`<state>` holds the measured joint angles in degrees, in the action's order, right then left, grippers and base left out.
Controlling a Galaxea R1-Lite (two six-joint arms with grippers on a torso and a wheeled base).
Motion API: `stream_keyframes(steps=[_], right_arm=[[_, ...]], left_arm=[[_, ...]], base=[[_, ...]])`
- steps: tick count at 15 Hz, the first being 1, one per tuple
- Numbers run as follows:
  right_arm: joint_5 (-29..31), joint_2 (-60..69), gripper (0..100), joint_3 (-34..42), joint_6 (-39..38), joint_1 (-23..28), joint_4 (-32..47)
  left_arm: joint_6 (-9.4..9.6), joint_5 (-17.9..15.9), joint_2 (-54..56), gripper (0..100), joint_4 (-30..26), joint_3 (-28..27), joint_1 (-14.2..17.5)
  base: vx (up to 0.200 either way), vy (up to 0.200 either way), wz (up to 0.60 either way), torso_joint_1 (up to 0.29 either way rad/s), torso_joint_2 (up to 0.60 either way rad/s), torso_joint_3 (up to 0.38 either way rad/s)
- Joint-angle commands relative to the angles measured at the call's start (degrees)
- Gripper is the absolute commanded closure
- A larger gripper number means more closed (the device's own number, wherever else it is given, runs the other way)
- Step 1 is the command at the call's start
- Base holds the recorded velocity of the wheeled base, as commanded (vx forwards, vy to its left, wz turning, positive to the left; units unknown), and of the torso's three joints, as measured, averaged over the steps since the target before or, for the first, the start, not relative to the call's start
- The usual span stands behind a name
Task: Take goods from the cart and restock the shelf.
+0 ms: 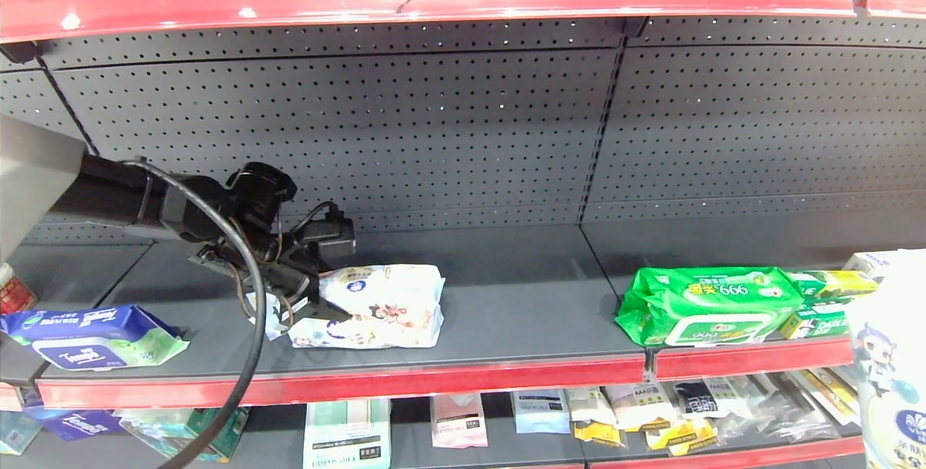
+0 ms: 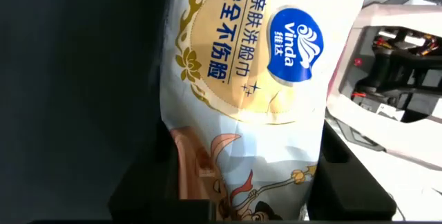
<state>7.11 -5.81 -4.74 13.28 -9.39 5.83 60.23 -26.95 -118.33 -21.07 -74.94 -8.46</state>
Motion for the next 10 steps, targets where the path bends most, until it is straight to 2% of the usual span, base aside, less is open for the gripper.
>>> stream_keyframes(steps=[1, 4, 7, 10], right_arm=[[0.0, -0.1, 100, 0.0, 0.1, 0.0, 0.1], [0.0, -0.1, 100, 0.0, 0.1, 0.0, 0.0], [0.0, -0.1, 100, 0.0, 0.1, 0.0, 0.1], [0.0, -0.1, 100, 0.1, 0.1, 0.0, 0.1]], left_arm=[[-0.20, 0.7, 0.6, 100, 0.1, 0.9, 0.0], [-1.61, 2.6, 0.6, 100, 0.1, 2.3, 0.4], [-2.58, 2.9, 0.7, 100, 0.1, 2.8, 0.3], [-2.58, 2.6, 0.8, 100, 0.0, 3.2, -0.2]], base=[[0.000, 0.000, 0.00, 0.000, 0.00, 0.000], [0.000, 0.000, 0.00, 0.000, 0.00, 0.000], [0.000, 0.000, 0.00, 0.000, 0.00, 0.000], [0.000, 0.000, 0.00, 0.000, 0.00, 0.000]])
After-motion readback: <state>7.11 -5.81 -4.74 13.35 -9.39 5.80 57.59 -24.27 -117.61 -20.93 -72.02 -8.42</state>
